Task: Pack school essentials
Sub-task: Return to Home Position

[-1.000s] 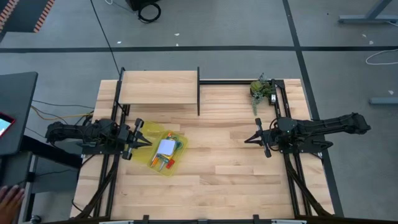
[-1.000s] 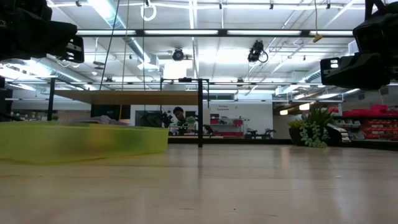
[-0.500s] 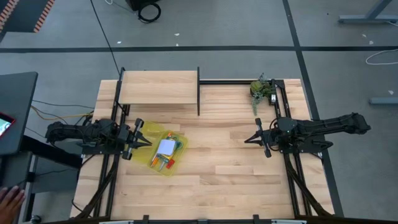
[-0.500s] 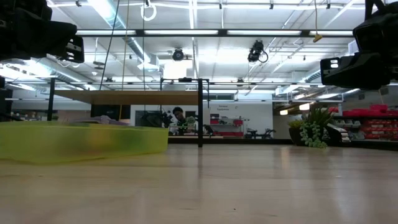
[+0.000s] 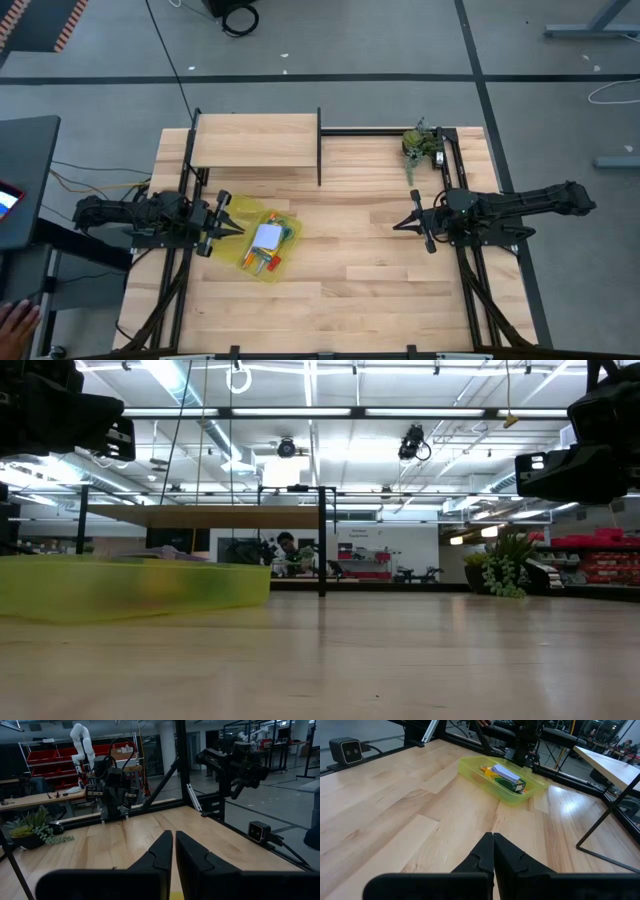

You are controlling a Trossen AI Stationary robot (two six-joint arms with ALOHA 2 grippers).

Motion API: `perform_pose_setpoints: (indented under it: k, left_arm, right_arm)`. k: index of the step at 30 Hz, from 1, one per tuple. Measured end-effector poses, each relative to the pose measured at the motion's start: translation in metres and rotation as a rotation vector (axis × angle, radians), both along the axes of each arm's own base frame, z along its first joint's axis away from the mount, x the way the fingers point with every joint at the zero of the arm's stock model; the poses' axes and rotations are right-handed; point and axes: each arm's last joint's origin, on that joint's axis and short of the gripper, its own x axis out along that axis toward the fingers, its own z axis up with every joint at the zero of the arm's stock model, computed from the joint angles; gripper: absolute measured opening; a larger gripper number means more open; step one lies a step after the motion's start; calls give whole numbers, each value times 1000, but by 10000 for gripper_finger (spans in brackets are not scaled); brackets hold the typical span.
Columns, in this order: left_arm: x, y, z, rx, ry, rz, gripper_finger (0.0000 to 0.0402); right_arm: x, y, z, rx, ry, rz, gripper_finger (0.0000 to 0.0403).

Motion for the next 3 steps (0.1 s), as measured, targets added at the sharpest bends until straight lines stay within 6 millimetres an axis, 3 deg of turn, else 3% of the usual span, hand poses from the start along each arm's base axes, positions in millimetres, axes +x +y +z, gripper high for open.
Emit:
perform_pose_setpoints:
  k: [3]
  left_arm:
    - [0,0,0,0,0,0,25]
  right_arm:
    - [0,0,0,0,0,0,10]
